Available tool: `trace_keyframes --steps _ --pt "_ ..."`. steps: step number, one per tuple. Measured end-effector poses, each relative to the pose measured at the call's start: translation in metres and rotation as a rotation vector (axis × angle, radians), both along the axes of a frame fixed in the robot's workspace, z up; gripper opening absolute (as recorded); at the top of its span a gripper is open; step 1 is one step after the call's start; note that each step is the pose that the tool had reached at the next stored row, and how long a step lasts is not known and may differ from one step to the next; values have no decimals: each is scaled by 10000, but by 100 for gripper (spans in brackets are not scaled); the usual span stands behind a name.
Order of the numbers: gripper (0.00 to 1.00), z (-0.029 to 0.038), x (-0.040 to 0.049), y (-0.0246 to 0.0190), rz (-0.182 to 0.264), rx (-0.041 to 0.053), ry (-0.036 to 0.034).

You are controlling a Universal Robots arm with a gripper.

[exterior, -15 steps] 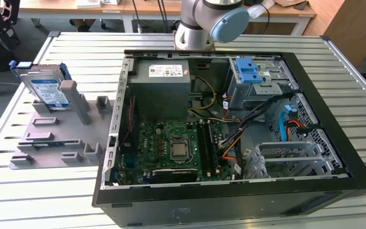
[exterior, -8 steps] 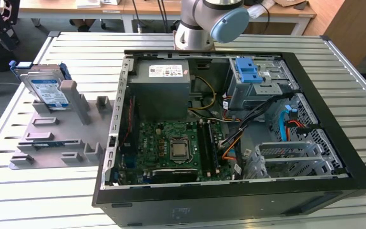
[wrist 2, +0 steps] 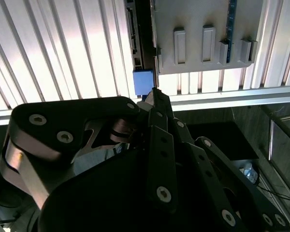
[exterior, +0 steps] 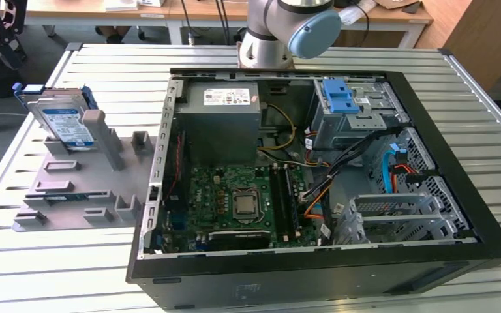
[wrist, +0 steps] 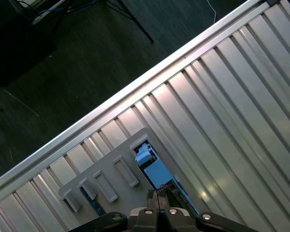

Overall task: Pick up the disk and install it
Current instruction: 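Pick up the disk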

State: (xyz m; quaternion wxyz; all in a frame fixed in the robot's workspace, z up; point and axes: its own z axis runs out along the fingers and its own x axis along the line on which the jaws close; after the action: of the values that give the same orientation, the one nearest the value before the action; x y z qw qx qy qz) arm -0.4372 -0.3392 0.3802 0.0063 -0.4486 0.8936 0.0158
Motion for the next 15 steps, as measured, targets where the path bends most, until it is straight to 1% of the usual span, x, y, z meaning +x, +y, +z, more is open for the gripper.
trace_keyframes --steps 12,13,15 --pt "11 0 0 0 65 0 0" --pt "11 0 0 0 146 0 0" --pt "11 0 0 0 154 1 -1"
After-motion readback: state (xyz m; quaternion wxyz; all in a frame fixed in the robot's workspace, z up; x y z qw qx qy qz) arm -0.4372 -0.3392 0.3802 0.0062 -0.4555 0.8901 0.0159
